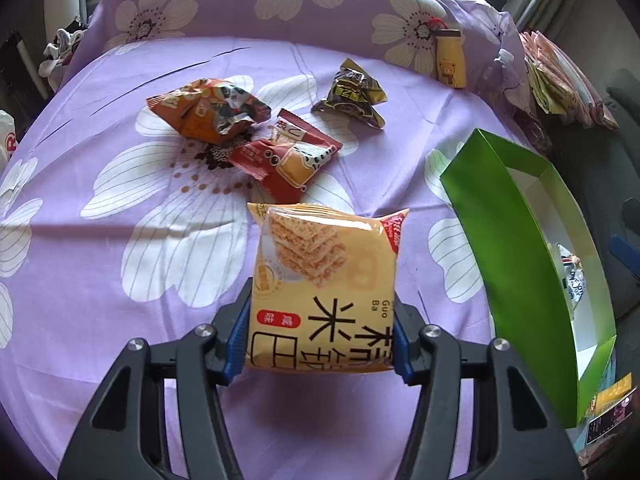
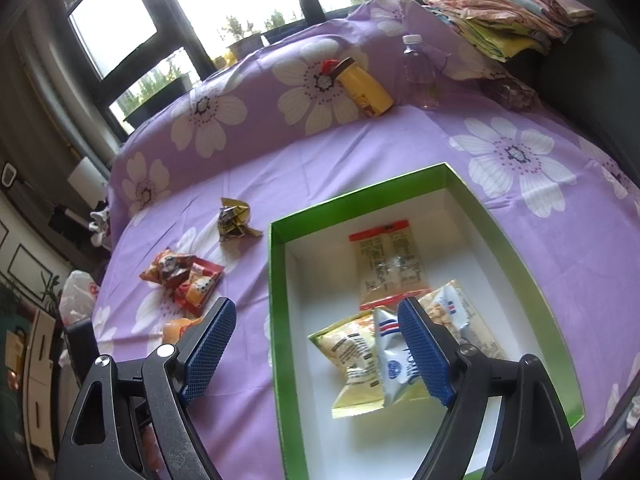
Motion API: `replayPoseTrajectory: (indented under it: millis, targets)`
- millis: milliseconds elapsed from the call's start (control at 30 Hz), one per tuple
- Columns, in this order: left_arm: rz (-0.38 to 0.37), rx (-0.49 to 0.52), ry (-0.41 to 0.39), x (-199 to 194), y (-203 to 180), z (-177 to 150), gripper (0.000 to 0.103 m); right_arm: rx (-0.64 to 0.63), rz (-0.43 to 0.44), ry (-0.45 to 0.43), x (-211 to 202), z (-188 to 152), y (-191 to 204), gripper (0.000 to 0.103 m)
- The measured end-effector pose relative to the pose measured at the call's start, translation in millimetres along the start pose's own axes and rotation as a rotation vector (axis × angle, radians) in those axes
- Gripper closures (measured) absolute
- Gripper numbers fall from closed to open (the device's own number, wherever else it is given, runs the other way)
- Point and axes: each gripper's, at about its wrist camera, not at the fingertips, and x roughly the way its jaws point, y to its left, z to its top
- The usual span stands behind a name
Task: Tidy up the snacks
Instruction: 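Close the left gripper on the orange rice cracker bag, then grasp the small orange packet with the right gripper while the left gripper lifts the rice cracker bag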
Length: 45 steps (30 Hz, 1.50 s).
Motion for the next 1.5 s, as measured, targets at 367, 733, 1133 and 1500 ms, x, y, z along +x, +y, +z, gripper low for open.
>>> replayPoseTrajectory:
  millis: [367, 733, 1133, 1500]
  targets:
    - [0.004, -0.044, -0.049, -35, 50, -27, 0.047, -0.085, 0.233, 0.127, 39, -30, 75, 0.020]
    - [-0.105, 0.007, -0.127, -52, 42, -31, 0.047, -0.110, 0.354, 0.228, 60, -52, 106, 0.020]
    - [-0.216, 0.053, -0.164, -58, 29, -33, 0.046, -0.131, 0.422, 0.273, 65, -61, 117, 0.026]
    - [-0.284, 0.062, -0.179, -63, 26, -34, 0.047, -0.140, 0.485, 0.305, 65, -65, 123, 0.049]
